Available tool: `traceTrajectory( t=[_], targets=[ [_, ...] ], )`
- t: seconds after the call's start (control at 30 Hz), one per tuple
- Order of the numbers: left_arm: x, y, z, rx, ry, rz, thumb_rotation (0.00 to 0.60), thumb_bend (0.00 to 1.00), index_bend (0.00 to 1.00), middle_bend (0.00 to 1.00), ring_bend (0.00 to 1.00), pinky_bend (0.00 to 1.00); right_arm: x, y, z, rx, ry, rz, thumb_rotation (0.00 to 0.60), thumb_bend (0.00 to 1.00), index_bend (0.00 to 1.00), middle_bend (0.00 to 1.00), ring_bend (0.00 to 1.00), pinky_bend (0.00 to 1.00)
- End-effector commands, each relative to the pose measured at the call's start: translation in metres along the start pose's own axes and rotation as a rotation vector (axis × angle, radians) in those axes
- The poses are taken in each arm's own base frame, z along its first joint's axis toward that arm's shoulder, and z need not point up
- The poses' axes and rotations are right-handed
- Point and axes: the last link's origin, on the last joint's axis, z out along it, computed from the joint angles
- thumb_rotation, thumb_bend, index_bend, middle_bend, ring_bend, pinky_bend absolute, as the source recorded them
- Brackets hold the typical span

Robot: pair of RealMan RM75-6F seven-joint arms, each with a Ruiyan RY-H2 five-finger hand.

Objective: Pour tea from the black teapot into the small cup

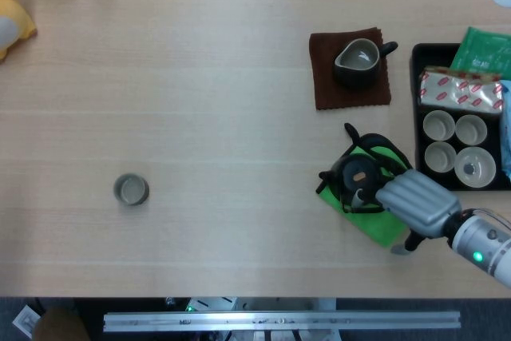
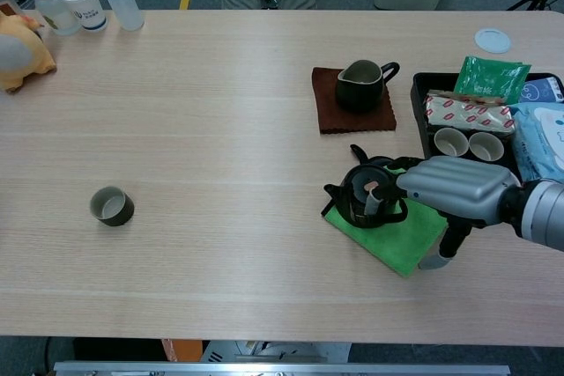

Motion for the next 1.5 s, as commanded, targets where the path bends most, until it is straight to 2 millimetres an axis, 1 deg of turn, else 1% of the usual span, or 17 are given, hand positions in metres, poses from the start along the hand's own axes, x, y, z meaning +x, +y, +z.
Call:
traceTrajectory(
  t=[0.03, 0.4, 0.7, 0.83, 1.07, 1.13, 1.5],
  targets=[
    [0.000, 0.000, 0.000, -0.002, -0.001, 0.000, 0.600, 0.28, 0.23, 0.27, 0.28, 0.21, -0.002, -0.001, 0.001, 0.001, -0.009, -0.003, 0.600, 0.00, 0.30, 0.36, 0.29, 0.00],
    [-0.001, -0.003, -0.001, 0.007, -0.004, -0.003, 0.600, 0.28, 0.23, 0.27, 0.28, 0.21, -0.005, -0.004, 0.006, 0.006, -0.035, -0.023, 0.600, 0.00, 0.31, 0.36, 0.29, 0.00],
    [-0.001, -0.005, -0.003, 0.009, -0.003, -0.005, 0.600, 0.28, 0.23, 0.27, 0.28, 0.21, -0.008, -0.007, 0.008, 0.015, -0.055, -0.050, 0.600, 0.00, 0.35, 0.38, 0.30, 0.00],
    [-0.001, -0.005, -0.003, 0.011, -0.002, -0.007, 0.600, 0.28, 0.23, 0.27, 0.28, 0.21, -0.008, -0.008, 0.009, 0.019, -0.059, -0.056, 0.600, 0.00, 0.39, 0.42, 0.34, 0.00],
    [0.000, -0.007, -0.005, 0.017, 0.000, -0.008, 0.600, 0.28, 0.23, 0.27, 0.28, 0.21, -0.006, -0.009, 0.011, 0.018, -0.050, -0.053, 0.600, 0.00, 0.51, 0.53, 0.46, 0.00],
    [0.000, -0.007, -0.005, 0.018, 0.000, -0.008, 0.600, 0.28, 0.23, 0.27, 0.28, 0.21, -0.005, -0.009, 0.010, 0.017, -0.046, -0.051, 0.600, 0.00, 0.54, 0.55, 0.48, 0.00],
    [-0.001, -0.006, -0.005, 0.016, -0.008, -0.009, 0.600, 0.28, 0.23, 0.27, 0.28, 0.21, -0.002, -0.004, 0.007, 0.001, -0.022, -0.029, 0.600, 0.00, 0.62, 0.62, 0.56, 0.00]
  ],
)
